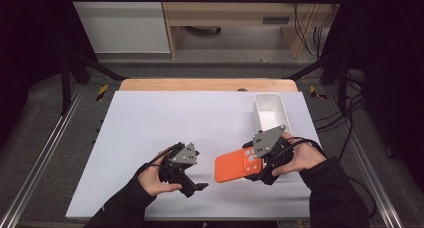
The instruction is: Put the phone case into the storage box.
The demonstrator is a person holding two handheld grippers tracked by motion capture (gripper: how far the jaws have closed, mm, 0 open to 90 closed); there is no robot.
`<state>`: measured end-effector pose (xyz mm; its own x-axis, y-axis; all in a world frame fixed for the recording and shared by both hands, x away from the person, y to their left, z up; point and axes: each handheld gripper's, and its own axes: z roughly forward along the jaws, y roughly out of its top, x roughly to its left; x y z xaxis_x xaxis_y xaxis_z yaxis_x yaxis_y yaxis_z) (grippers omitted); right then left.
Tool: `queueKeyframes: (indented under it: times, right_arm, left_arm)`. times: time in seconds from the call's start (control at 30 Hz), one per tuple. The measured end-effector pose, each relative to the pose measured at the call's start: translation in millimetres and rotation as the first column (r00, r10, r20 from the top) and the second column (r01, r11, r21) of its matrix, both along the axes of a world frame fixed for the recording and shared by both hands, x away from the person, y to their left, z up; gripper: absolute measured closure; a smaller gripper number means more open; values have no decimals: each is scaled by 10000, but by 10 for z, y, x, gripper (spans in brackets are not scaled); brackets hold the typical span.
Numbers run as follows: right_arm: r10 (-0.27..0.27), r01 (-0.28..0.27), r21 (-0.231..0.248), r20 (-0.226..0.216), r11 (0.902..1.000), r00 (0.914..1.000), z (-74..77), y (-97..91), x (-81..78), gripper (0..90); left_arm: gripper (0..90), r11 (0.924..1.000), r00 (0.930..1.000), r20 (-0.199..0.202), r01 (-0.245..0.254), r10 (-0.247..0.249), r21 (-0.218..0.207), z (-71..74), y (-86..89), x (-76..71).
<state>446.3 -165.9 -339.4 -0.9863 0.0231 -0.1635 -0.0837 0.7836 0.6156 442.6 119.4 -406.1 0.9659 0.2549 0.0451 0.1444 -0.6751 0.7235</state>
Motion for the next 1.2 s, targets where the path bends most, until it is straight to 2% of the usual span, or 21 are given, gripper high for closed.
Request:
queueKeyframes:
  times: [0.3,0.67,0.9,1.2]
  right_arm:
    - [110,-110,-579,-6,9983,9999,65,80,16,161]
    - [241,-239,-1040,4,9943,9997,130,166,21,162]
    - [221,-224,-1499,-36,9885,9997,145,212,37,161]
    - [290,-298,-1656,-74,9857,9996,144,259,40,161]
  left_arm:
    - [0,10000,10000,32,35,-35,65,6,-9,15]
    - [0,9999,10000,0,99,-99,87,24,-36,25]
    - [0,9990,9995,-59,298,-296,343,22,-77,19]
    - [0,9969,9985,-8,547,-548,563,44,-159,20]
